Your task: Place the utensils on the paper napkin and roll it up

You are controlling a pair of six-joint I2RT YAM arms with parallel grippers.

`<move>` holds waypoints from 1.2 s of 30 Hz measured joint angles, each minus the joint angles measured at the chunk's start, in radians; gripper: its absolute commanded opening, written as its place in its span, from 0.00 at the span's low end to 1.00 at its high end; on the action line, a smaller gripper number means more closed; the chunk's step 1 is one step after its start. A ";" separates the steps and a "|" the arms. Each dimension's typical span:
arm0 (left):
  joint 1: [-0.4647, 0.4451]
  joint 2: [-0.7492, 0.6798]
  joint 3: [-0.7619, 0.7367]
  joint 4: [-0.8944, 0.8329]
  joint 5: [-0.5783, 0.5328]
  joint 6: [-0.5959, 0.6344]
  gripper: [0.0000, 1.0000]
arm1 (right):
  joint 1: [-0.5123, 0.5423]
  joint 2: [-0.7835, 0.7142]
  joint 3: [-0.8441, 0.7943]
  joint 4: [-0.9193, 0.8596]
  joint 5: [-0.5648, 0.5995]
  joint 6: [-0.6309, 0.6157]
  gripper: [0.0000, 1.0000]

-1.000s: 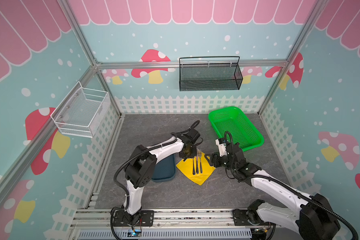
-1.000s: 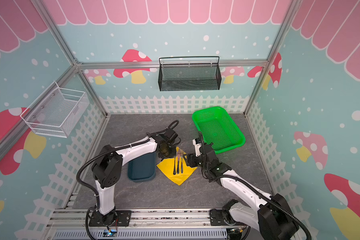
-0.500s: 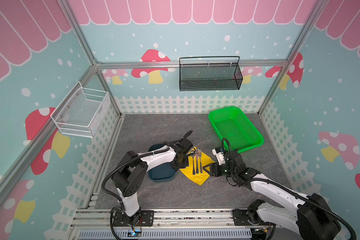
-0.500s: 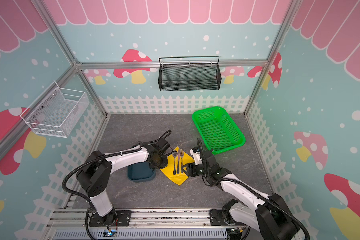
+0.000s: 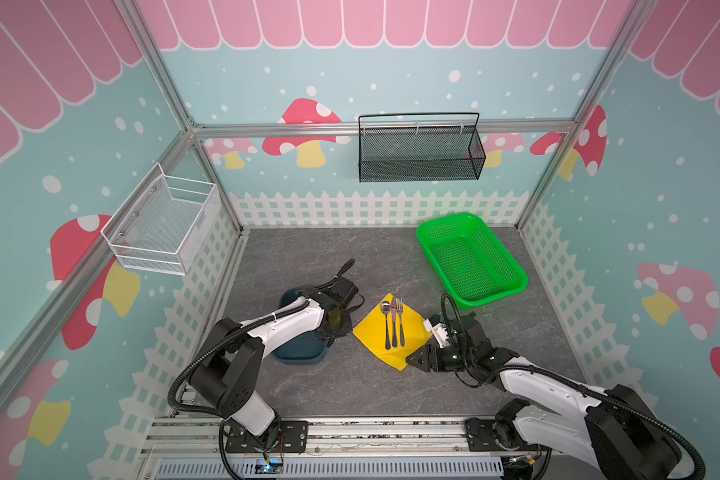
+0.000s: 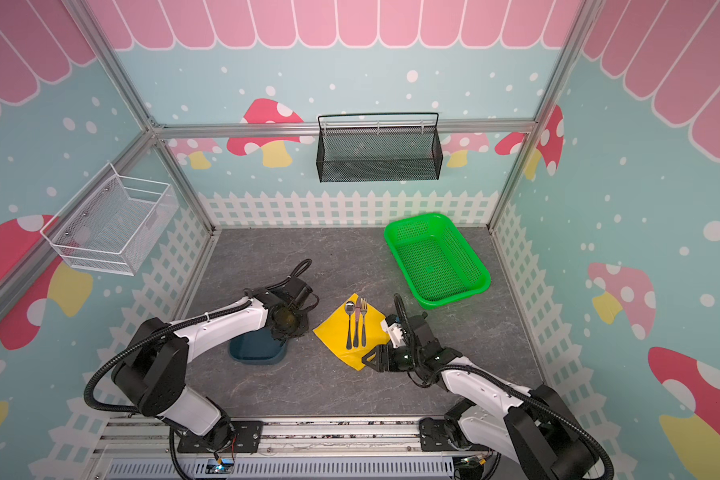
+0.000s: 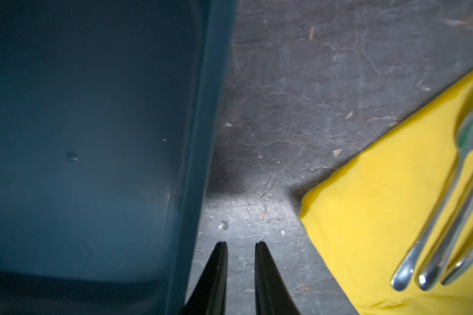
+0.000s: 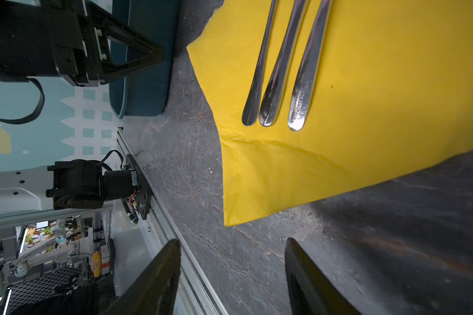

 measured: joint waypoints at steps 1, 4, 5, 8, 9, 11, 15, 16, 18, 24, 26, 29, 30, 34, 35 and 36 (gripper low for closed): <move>0.002 -0.003 -0.001 -0.002 -0.002 0.002 0.22 | 0.004 0.012 0.000 0.006 -0.011 0.003 0.64; 0.003 -0.024 -0.001 0.004 -0.002 0.011 0.23 | 0.021 0.060 0.000 0.030 -0.037 0.009 0.64; 0.000 -0.036 -0.001 0.007 -0.002 0.013 0.23 | 0.027 0.076 0.000 0.036 -0.043 0.010 0.64; -0.011 -0.072 -0.001 0.022 -0.002 0.016 0.24 | 0.040 0.114 0.000 0.054 -0.053 0.014 0.64; -0.017 -0.083 -0.001 0.029 -0.002 0.016 0.24 | 0.042 0.122 -0.001 0.062 -0.055 0.017 0.64; -0.026 -0.101 -0.001 0.043 -0.002 0.016 0.25 | 0.047 0.133 -0.003 0.080 -0.060 0.020 0.65; -0.037 -0.125 -0.001 0.071 -0.002 0.015 0.27 | 0.048 0.175 -0.003 0.124 -0.074 0.021 0.65; -0.038 -0.129 -0.001 0.077 -0.002 0.015 0.26 | 0.049 0.187 -0.003 0.133 -0.077 0.020 0.65; -0.039 -0.134 -0.001 0.086 -0.002 0.015 0.27 | 0.053 0.217 -0.003 0.151 -0.081 0.017 0.65; -0.040 -0.138 -0.001 0.101 -0.002 0.015 0.30 | 0.055 0.261 0.025 0.178 -0.082 -0.003 0.65; -0.040 -0.138 -0.001 0.103 -0.001 0.015 0.30 | 0.055 0.264 0.042 0.179 -0.071 -0.011 0.65; -0.041 -0.138 -0.001 0.105 0.002 0.015 0.30 | 0.055 0.272 0.081 0.184 -0.048 -0.026 0.66; -0.041 -0.138 -0.001 0.105 0.003 0.015 0.30 | 0.055 0.272 0.092 0.187 -0.041 -0.027 0.66; -0.045 -0.138 -0.001 0.107 0.011 0.015 0.30 | 0.058 0.275 0.131 0.209 -0.008 -0.036 0.66; -0.048 -0.138 -0.001 0.107 0.014 0.015 0.29 | 0.058 0.279 0.140 0.213 -0.001 -0.037 0.66; -0.052 -0.138 0.000 0.107 0.018 0.015 0.29 | 0.058 0.283 0.146 0.215 0.006 -0.039 0.67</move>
